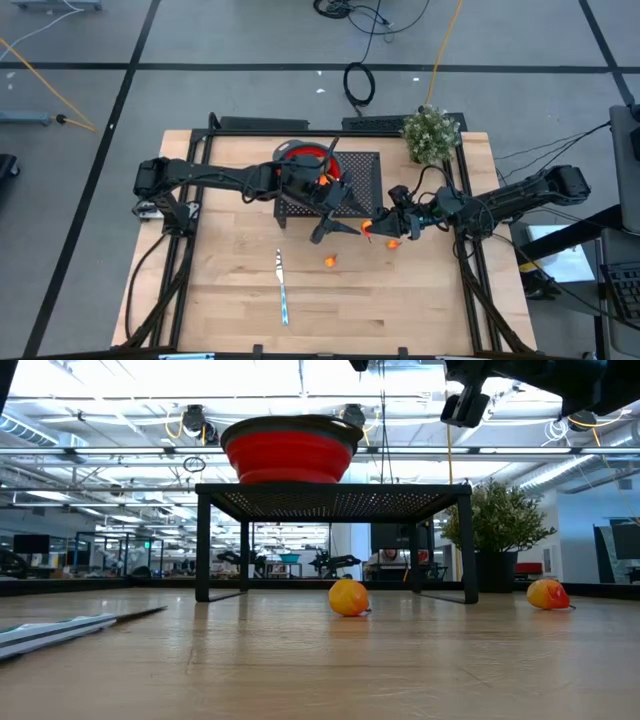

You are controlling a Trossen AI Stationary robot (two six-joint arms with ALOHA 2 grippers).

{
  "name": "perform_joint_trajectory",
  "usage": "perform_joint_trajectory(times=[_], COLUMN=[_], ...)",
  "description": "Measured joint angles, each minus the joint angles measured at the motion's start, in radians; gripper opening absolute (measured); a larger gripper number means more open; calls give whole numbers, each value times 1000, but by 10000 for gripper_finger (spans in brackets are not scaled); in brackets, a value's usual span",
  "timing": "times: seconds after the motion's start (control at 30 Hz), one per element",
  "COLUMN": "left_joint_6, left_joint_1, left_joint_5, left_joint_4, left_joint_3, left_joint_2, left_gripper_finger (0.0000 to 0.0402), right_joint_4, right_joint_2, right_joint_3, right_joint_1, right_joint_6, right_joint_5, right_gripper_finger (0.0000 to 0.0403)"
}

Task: Pick & Place Fruit
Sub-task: Put the top right peach into the strainer on the shelf

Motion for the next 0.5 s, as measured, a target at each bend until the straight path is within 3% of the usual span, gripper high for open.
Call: perform_joint_trajectory(times=[0.5], left_joint_6=[-16], left_joint_1=[0], left_joint_5=[28], left_joint_4=[51], left_joint_3=[0], left_joint_2=[22], left_gripper_finger=[235], right_joint_4=[6], right_joint_2=[0], right_joint_3=[0], right_joint_1=[0], right_joint_6=[8], right_joint_5=[5], right_gripper_finger=[114])
